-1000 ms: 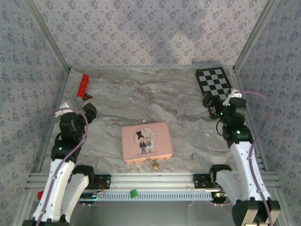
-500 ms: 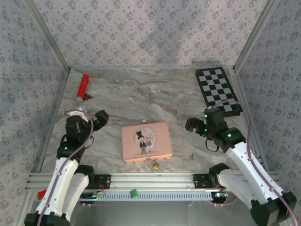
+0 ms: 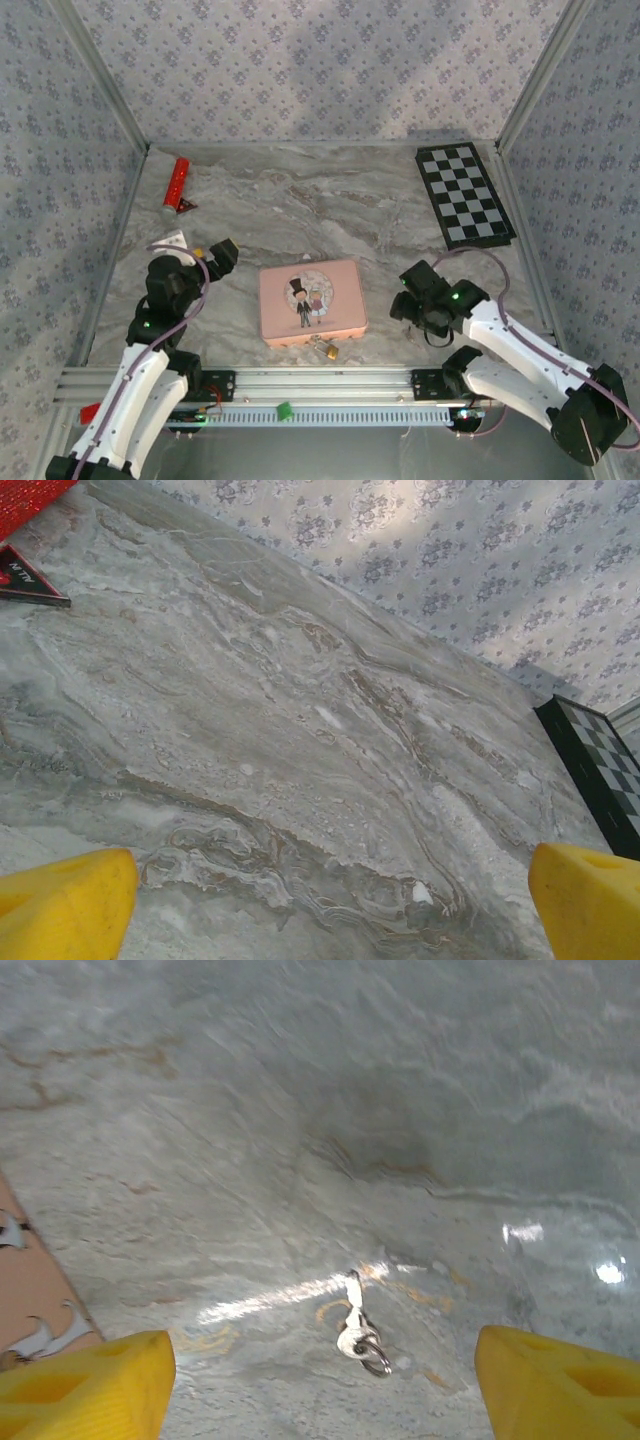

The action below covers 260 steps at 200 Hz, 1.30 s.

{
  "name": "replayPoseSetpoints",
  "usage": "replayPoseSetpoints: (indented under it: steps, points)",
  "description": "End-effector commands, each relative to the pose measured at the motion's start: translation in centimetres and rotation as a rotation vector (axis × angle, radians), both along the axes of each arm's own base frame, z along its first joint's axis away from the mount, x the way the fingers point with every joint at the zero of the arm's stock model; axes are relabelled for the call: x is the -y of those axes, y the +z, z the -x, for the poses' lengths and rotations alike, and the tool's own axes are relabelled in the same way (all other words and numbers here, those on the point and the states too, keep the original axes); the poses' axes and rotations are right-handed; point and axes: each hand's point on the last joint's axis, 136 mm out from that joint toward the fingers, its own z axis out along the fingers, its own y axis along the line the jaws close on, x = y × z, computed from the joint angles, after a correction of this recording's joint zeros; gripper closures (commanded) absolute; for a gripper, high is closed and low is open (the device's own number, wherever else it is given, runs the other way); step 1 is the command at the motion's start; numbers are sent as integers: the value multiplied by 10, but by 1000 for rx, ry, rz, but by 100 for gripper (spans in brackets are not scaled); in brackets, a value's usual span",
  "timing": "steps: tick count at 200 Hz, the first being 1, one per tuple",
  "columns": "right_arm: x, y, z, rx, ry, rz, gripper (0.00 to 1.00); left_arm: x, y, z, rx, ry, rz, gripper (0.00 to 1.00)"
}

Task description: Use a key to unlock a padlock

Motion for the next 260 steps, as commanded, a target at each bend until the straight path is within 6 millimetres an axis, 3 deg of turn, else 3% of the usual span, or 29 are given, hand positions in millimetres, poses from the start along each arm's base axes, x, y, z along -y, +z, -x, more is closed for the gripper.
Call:
replayPoseSetpoints:
  steps: [1, 70, 156, 197, 260]
  points:
    - [3, -14, 17, -70, -86, -16, 23, 0, 7, -5, 48, -3, -36, 0]
    - [9, -28, 37, -147, -130, 22, 37, -1, -5, -7, 35, 4, -47, 0]
    - [-3, -39, 38, -166, -98, 10, 62, -3, -10, -8, 29, 14, -54, 0]
    - [2, -41, 34, -155, -93, 59, 78, -2, -9, -6, 35, 9, -52, 0]
    - [2, -46, 32, -143, -91, 73, 79, -3, -11, -5, 36, 11, -46, 0]
